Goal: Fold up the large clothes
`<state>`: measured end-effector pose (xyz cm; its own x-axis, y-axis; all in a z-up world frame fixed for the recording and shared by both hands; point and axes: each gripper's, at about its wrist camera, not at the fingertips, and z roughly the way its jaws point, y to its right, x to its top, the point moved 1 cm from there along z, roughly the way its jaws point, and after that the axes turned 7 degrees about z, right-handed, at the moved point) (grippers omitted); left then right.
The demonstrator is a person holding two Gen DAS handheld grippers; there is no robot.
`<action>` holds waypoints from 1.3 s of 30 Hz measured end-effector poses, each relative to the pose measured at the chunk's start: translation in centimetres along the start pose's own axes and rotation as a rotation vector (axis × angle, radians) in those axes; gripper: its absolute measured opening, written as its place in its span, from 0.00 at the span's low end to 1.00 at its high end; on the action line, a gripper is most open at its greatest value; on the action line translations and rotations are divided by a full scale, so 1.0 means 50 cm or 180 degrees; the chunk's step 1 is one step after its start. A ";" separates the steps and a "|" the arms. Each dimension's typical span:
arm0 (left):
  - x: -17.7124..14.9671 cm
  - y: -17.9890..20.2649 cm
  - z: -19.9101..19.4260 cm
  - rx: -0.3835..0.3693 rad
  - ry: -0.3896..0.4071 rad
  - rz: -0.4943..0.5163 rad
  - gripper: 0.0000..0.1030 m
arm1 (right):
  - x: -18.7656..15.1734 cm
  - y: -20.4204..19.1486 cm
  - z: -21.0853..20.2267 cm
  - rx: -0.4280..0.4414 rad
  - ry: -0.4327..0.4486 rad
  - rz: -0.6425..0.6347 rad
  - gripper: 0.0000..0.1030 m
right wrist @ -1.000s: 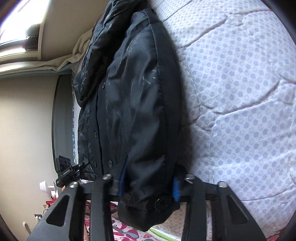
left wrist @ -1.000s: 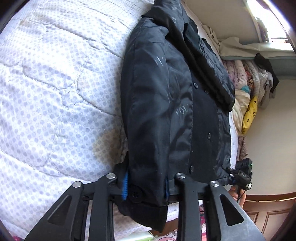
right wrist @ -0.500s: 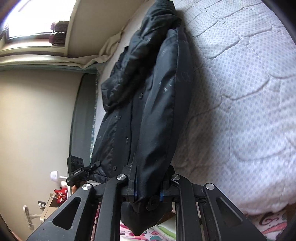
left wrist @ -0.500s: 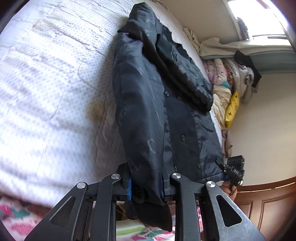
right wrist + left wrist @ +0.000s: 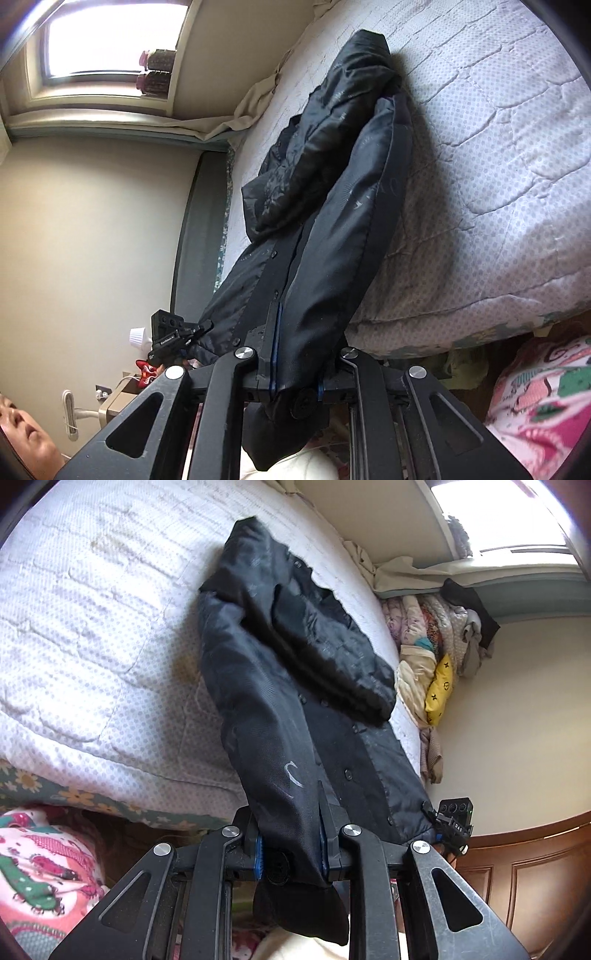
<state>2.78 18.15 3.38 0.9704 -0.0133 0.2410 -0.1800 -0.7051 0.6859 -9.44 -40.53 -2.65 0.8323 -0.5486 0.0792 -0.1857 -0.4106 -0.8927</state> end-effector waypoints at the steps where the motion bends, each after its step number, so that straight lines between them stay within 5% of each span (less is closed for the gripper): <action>1: 0.007 0.006 -0.006 -0.0015 0.0024 0.0018 0.24 | 0.006 0.000 -0.008 0.0022 0.0030 -0.0019 0.10; 8: 0.110 0.046 -0.010 -0.0088 0.0195 0.0048 0.24 | 0.088 -0.062 -0.008 0.0194 0.0179 -0.0228 0.10; 18: 0.333 0.071 0.052 -0.0146 0.0391 -0.0113 0.24 | 0.298 -0.172 0.080 0.0262 0.0390 -0.0343 0.09; 27: 0.489 -0.021 0.173 -0.0093 0.0424 -0.0531 0.27 | 0.487 -0.111 0.201 -0.0055 0.0540 0.0175 0.10; 37: 0.549 -0.070 0.253 0.0182 0.0354 -0.0568 0.39 | 0.561 -0.020 0.314 -0.0384 0.0548 0.0467 0.10; 39: 0.550 -0.067 0.256 0.0198 0.0378 -0.0558 0.49 | 0.563 -0.017 0.317 -0.0401 0.0563 0.0488 0.12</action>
<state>32.15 11.09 -1.08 0.9596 0.1944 0.2034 0.0037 -0.7316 0.6817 22.42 -44.08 -6.71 0.6873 -0.7256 0.0335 -0.3752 -0.3942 -0.8390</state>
